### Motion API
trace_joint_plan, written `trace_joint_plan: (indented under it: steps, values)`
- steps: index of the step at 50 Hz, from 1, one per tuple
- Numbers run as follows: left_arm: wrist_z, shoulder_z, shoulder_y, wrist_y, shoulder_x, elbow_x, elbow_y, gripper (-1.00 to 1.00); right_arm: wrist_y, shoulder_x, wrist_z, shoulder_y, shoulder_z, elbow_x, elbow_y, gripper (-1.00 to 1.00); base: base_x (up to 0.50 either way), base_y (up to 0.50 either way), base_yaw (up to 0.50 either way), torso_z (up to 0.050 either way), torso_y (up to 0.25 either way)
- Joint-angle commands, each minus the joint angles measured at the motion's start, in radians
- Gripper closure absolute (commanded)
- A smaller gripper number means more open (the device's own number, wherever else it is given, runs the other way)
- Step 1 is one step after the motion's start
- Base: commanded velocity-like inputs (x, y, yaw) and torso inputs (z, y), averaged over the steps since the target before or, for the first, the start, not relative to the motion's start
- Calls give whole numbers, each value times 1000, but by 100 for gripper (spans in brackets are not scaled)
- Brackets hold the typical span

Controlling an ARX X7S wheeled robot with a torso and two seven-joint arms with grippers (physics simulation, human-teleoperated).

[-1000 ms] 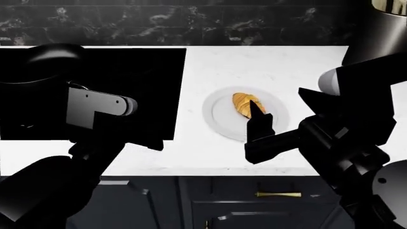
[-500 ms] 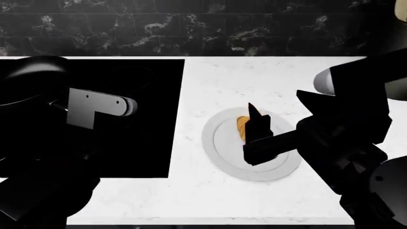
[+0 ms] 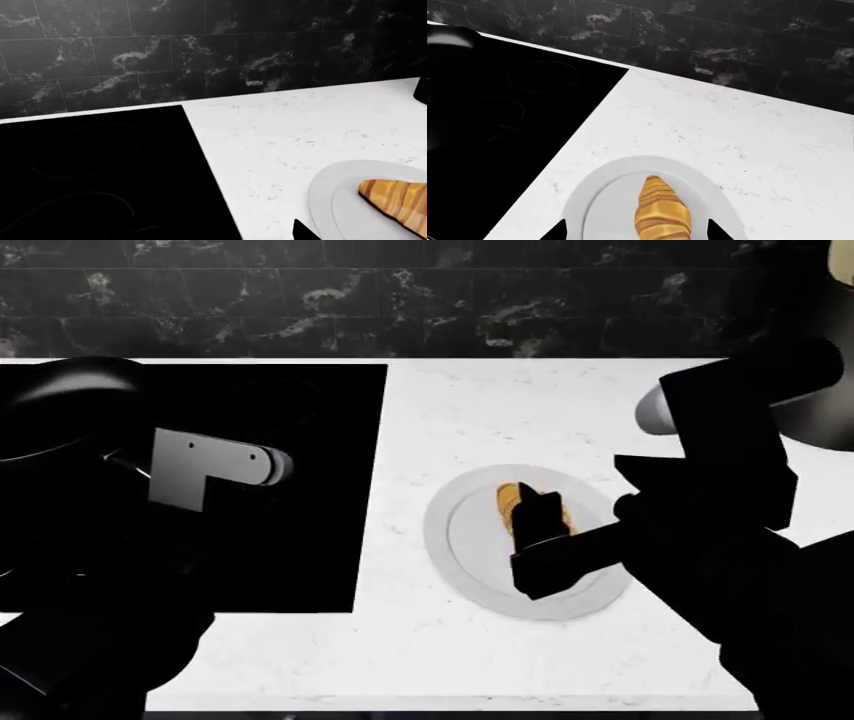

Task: Pick the croissant and place it on the pan. Then turn on the stove to warm the croissant.

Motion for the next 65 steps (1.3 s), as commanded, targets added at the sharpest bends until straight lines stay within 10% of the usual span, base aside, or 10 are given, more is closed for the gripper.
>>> trace_joint_plan:
  steps: [1,65]
  values:
    - [6,12,-1,18,-1,6,-24,-100,6,36,2,68,-78,53,74,-100,0,0,0,0,0]
    - [31,72,-23,101,5,38,-173,-100,280,-44,-605,133,-126,-446,497,-100,0,0,0,0,0]
